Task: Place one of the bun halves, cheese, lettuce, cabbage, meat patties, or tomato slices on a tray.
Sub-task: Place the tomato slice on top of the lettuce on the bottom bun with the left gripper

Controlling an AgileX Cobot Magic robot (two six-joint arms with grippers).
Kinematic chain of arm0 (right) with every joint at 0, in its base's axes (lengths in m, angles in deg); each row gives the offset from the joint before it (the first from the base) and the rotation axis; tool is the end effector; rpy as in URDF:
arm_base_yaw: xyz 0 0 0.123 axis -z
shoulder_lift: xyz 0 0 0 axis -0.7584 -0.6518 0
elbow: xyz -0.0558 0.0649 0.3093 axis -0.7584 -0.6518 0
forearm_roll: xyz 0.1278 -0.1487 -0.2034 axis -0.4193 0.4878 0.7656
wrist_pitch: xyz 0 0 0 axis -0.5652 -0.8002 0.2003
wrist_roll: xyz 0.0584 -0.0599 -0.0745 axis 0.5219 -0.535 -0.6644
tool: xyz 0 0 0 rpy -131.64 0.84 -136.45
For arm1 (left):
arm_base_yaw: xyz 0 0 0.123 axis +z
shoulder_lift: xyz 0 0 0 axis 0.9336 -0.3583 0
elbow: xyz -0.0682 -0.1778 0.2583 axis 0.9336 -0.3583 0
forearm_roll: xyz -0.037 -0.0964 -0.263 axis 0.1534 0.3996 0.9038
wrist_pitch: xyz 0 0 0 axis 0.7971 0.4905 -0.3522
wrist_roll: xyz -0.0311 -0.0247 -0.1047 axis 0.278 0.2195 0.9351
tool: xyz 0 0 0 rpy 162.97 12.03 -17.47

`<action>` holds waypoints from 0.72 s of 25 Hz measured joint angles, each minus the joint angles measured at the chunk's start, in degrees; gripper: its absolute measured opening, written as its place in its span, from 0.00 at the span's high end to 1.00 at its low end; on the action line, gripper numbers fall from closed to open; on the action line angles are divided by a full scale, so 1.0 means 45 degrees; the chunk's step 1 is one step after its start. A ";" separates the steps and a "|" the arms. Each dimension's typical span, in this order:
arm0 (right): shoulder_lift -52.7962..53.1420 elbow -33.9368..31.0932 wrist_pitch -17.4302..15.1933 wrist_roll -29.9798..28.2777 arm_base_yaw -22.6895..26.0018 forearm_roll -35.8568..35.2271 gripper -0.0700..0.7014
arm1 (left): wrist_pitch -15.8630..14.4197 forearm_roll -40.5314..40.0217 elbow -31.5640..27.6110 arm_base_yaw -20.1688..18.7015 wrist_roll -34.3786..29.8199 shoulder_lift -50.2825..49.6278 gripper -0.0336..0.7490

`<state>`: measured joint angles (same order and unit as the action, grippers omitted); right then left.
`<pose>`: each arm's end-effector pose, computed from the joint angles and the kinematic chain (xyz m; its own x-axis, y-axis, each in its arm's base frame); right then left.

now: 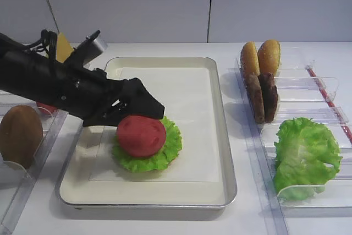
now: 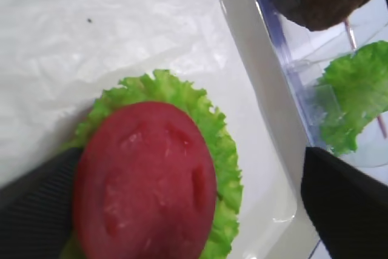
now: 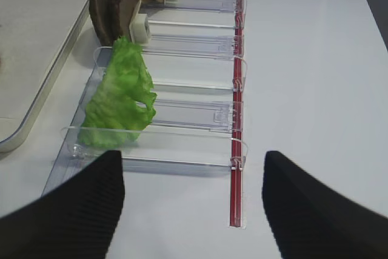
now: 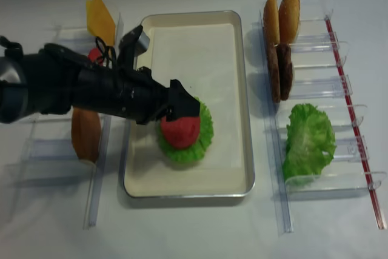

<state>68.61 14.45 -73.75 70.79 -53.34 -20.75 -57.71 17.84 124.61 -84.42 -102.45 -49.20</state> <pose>0.0010 0.0047 0.2669 -0.5248 -0.0621 -0.8490 -0.1181 0.9930 0.0003 0.3129 -0.1650 0.2014 -0.8598 0.1476 -0.4887 0.4625 0.6307 -0.6232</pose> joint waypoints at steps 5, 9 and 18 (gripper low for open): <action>0.0000 0.0000 0.0000 0.0000 0.0000 0.0000 0.27 | 0.0130 -0.0285 0.0241 -0.0026 0.0346 0.0748 0.10; 0.0000 0.0000 0.0000 0.0000 0.0000 0.0000 0.27 | 0.0379 -0.0825 0.0394 -0.0137 0.0349 0.0769 0.10; 0.0000 0.0000 0.0000 0.0000 0.0000 0.0000 0.27 | 0.2102 -0.9546 0.1927 -0.0393 0.3852 0.2355 0.18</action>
<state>68.61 14.45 -73.75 70.79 -53.34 -20.75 -48.25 -25.12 133.28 -86.18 -85.12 -38.61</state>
